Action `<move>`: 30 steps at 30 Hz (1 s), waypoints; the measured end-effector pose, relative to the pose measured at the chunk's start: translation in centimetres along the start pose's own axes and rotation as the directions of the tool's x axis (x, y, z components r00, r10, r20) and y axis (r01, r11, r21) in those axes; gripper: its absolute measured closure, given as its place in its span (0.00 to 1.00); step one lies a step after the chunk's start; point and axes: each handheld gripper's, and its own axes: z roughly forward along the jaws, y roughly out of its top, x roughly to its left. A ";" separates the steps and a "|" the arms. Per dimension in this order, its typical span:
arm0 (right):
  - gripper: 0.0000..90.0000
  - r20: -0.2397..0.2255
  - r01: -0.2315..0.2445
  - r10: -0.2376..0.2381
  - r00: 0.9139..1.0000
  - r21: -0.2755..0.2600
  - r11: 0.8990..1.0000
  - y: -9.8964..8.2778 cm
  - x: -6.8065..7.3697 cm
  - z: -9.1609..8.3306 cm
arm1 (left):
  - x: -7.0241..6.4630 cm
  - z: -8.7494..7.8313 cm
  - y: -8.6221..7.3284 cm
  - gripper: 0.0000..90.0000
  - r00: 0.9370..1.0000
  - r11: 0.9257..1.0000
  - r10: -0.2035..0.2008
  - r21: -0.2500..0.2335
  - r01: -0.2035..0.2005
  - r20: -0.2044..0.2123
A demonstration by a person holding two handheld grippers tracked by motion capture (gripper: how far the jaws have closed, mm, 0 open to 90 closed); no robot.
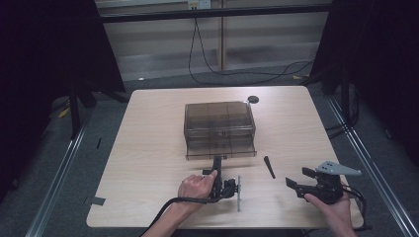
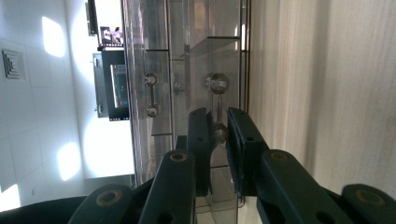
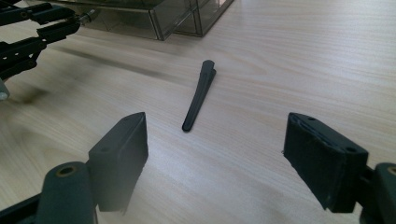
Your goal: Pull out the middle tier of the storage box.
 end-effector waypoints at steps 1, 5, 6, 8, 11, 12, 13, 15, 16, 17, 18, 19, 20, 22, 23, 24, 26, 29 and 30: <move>0.24 0.000 0.001 -0.001 1.000 0.001 1.000 0.0 0.0 0.0 | 0.0 0.0 0.0 0.89 1.000 1.000 0.000 0.000 0.000 0.000; 0.24 -0.001 -0.001 0.001 1.000 0.002 1.000 0.0 0.0 0.1 | 0.1 -0.3 0.0 0.89 1.000 1.000 -0.008 -0.007 0.008 0.004; 0.24 -0.002 0.000 0.000 1.000 0.002 1.000 0.0 0.0 0.1 | 0.0 -0.4 0.0 0.89 1.000 1.000 -0.014 -0.003 0.014 0.012; 0.24 0.001 0.001 -0.001 1.000 0.001 1.000 0.0 0.0 0.0 | 0.0 -0.4 0.1 0.89 1.000 1.000 -0.011 -0.010 0.011 0.010; 0.24 0.002 -0.002 0.002 1.000 -0.001 1.000 0.0 0.0 0.0 | -0.2 -0.5 0.2 0.89 1.000 1.000 -0.011 -0.011 0.011 0.010; 0.25 0.003 -0.002 0.002 1.000 -0.001 1.000 0.0 0.0 0.0 | -0.1 -0.5 0.2 0.89 1.000 1.000 -0.003 -0.009 0.003 0.006; 0.25 0.004 -0.002 0.002 1.000 0.000 1.000 0.0 0.0 0.0 | -0.1 -0.5 0.2 0.89 1.000 1.000 -0.002 -0.010 0.002 0.008; 0.25 0.003 -0.002 0.002 1.000 -0.001 1.000 0.0 0.0 0.0 | -0.2 -0.5 0.2 0.89 1.000 1.000 -0.002 -0.010 0.003 0.010; 0.25 0.003 -0.002 0.002 1.000 -0.001 1.000 0.0 0.0 0.0 | -0.2 -0.6 0.2 0.89 1.000 1.000 -0.001 -0.013 0.001 0.011; 0.25 0.003 -0.001 0.001 1.000 -0.001 1.000 0.0 0.0 0.0 | -0.3 -0.7 0.1 0.89 1.000 1.000 -0.006 -0.010 0.006 0.020; 0.25 0.005 0.000 0.000 1.000 0.000 1.000 0.0 0.0 0.0 | -0.4 -0.7 0.1 0.89 1.000 1.000 -0.009 -0.015 0.009 0.019; 0.25 0.005 0.000 0.000 1.000 0.000 1.000 0.0 0.0 0.0 | -0.4 -0.7 0.1 0.89 1.000 1.000 -0.009 -0.015 0.009 0.019; 0.25 0.003 0.002 -0.002 1.000 0.002 1.000 0.0 0.0 0.0 | -0.3 -0.8 0.2 0.89 1.000 1.000 0.007 -0.018 -0.006 0.016; 0.24 0.004 0.001 -0.001 1.000 0.002 1.000 0.0 0.0 0.0 | -0.3 -0.8 0.2 0.89 1.000 1.000 0.009 -0.019 -0.008 0.022; 0.24 0.004 -0.001 0.001 1.000 0.000 1.000 0.0 0.0 0.0 | -0.3 -0.8 0.2 0.89 1.000 1.000 0.008 -0.019 -0.008 0.026; 0.24 0.004 -0.002 0.002 1.000 -0.001 1.000 0.0 0.0 0.0 | -0.4 -0.8 0.2 0.89 1.000 1.000 0.008 -0.018 -0.007 0.026; 0.24 0.004 -0.002 0.002 1.000 0.000 1.000 0.0 0.0 0.0 | -0.5 -0.8 0.2 0.89 0.999 1.000 0.002 -0.014 -0.001 0.036; 0.25 -0.001 0.000 0.000 1.000 0.001 1.000 0.0 0.0 0.0 | -0.5 -0.9 0.2 0.89 0.999 1.000 0.003 -0.021 -0.003 0.033; 0.24 -0.001 -0.001 0.001 1.000 0.001 1.000 0.0 0.0 0.0 | -0.5 -0.9 0.1 0.89 0.999 1.000 0.004 -0.018 -0.003 0.040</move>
